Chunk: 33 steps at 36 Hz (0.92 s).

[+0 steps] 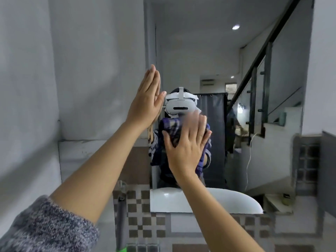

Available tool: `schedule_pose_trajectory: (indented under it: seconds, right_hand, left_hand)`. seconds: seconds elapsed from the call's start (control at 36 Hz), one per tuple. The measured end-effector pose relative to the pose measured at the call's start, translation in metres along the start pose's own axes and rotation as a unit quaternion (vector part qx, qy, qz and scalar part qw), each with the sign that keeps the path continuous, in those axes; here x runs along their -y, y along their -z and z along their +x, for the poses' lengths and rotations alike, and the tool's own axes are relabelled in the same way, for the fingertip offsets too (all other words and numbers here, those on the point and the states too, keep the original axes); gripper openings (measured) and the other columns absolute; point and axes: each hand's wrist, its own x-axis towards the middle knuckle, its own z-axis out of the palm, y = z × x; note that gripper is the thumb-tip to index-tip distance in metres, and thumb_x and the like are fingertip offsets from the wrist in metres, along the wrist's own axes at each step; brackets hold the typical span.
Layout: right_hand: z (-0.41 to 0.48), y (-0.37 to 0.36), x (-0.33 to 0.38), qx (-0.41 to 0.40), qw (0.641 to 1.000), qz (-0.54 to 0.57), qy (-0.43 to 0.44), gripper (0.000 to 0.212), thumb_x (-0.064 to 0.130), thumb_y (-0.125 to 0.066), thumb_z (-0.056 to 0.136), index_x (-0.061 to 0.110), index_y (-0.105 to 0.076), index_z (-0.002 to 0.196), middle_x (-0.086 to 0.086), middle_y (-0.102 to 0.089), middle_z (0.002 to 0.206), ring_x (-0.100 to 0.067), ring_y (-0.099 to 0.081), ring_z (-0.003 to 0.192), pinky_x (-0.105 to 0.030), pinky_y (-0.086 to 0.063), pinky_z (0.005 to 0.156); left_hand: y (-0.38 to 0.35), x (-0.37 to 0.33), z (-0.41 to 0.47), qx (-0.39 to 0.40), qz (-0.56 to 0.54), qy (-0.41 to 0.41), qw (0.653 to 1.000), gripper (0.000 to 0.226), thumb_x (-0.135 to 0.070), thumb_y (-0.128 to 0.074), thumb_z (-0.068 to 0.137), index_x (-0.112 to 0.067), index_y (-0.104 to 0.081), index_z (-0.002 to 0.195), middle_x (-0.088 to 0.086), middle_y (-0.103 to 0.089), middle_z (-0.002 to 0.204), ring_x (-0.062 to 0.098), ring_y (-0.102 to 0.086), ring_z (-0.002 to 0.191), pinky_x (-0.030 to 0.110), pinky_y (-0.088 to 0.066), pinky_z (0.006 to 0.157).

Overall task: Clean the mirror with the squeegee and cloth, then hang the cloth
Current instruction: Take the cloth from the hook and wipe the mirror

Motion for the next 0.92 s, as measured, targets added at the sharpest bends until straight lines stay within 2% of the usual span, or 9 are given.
schedule_pose_trajectory:
  seconds: [0.11,0.25,0.31,0.39,0.5,0.61,0.69,0.83,0.92]
  right_hand:
    - [-0.024,-0.008,0.000,0.099,0.977,-0.052,0.182,0.074,0.056,-0.039,0.089,0.011,-0.023,0.146,-0.008,-0.018,0.154,-0.021,-0.003,0.144,-0.039,0.004,0.118]
    - [-0.032,0.013,-0.051,0.162,0.897,-0.128,0.392,0.069,0.058,-0.035,0.090,0.015,-0.029,0.144,-0.004,-0.026,0.153,-0.018,-0.012,0.143,-0.037,-0.009,0.117]
    - [-0.024,0.029,-0.078,0.170,0.868,-0.156,0.440,0.069,0.058,-0.037,0.089,0.017,-0.029,0.144,-0.003,-0.025,0.153,-0.017,-0.015,0.143,-0.037,-0.013,0.116]
    - [-0.002,0.053,-0.112,0.165,0.865,-0.195,0.432,0.074,0.062,-0.040,0.087,0.019,-0.026,0.145,-0.001,-0.023,0.154,-0.018,-0.015,0.143,-0.039,-0.015,0.116]
    - [0.027,0.085,-0.147,0.136,0.905,-0.209,0.346,0.075,0.063,-0.036,0.088,0.018,-0.023,0.146,-0.003,-0.021,0.154,-0.018,-0.010,0.144,-0.042,-0.010,0.117]
    - [0.035,0.098,-0.177,0.074,0.969,-0.180,0.155,0.080,0.064,-0.032,0.087,0.019,-0.007,0.148,-0.005,-0.013,0.156,-0.017,0.000,0.143,-0.041,0.002,0.117]
    - [0.020,0.099,-0.187,0.008,0.996,-0.082,-0.023,0.079,0.059,-0.038,0.087,0.019,-0.005,0.148,-0.002,-0.005,0.157,-0.019,0.004,0.144,-0.031,0.013,0.115]
    - [-0.014,0.078,-0.177,-0.107,0.958,0.018,-0.265,0.081,0.062,-0.035,0.085,0.017,-0.011,0.148,-0.002,-0.009,0.157,-0.022,0.001,0.144,-0.049,-0.003,0.117]
    - [-0.029,0.062,-0.158,-0.142,0.937,0.031,-0.318,0.082,0.062,-0.034,0.084,0.009,-0.019,0.146,-0.009,-0.017,0.155,-0.030,-0.007,0.143,-0.046,-0.002,0.117]
  left_hand:
    - [0.002,0.002,0.000,0.002,0.017,-0.013,1.000,0.058,-0.022,-0.045,0.097,-0.001,-0.019,0.144,0.014,-0.012,0.155,0.020,-0.008,0.143,0.003,0.002,0.107]
    - [-0.001,-0.001,-0.005,-0.006,0.034,-0.006,0.999,0.057,-0.023,-0.042,0.097,-0.003,-0.018,0.144,0.012,-0.011,0.155,0.020,-0.008,0.143,-0.003,0.005,0.102]
    - [-0.006,-0.003,-0.010,-0.017,0.043,0.006,0.999,0.055,-0.024,-0.039,0.098,-0.003,-0.017,0.145,0.012,-0.012,0.155,0.020,-0.008,0.143,-0.004,0.006,0.101]
    - [-0.014,-0.008,-0.016,-0.040,0.048,0.026,0.998,0.054,-0.024,-0.037,0.098,-0.003,-0.019,0.144,0.012,-0.015,0.155,0.022,-0.011,0.143,-0.003,0.005,0.101]
    - [-0.021,-0.017,-0.018,-0.057,0.036,0.059,0.996,0.055,-0.025,-0.035,0.096,-0.002,-0.019,0.144,0.013,-0.015,0.155,0.023,-0.012,0.143,-0.001,0.007,0.102]
    - [-0.026,-0.020,-0.023,-0.055,0.034,0.060,0.996,0.057,-0.028,-0.034,0.096,-0.001,-0.019,0.144,0.014,-0.014,0.155,0.025,-0.011,0.143,0.003,0.008,0.106]
    - [-0.027,-0.021,-0.028,-0.047,0.035,0.050,0.997,0.057,-0.027,-0.035,0.096,0.000,-0.019,0.143,0.016,-0.014,0.154,0.026,-0.011,0.143,0.007,0.006,0.108]
    - [-0.026,-0.021,-0.042,-0.019,0.041,0.026,0.999,0.059,-0.029,-0.034,0.095,0.001,-0.019,0.143,0.017,-0.015,0.154,0.027,-0.012,0.143,0.010,0.003,0.112]
    - [-0.024,-0.019,-0.054,0.005,0.049,0.010,0.999,0.059,-0.028,-0.038,0.096,0.000,-0.017,0.144,0.016,-0.014,0.154,0.025,-0.010,0.143,0.011,0.003,0.112]
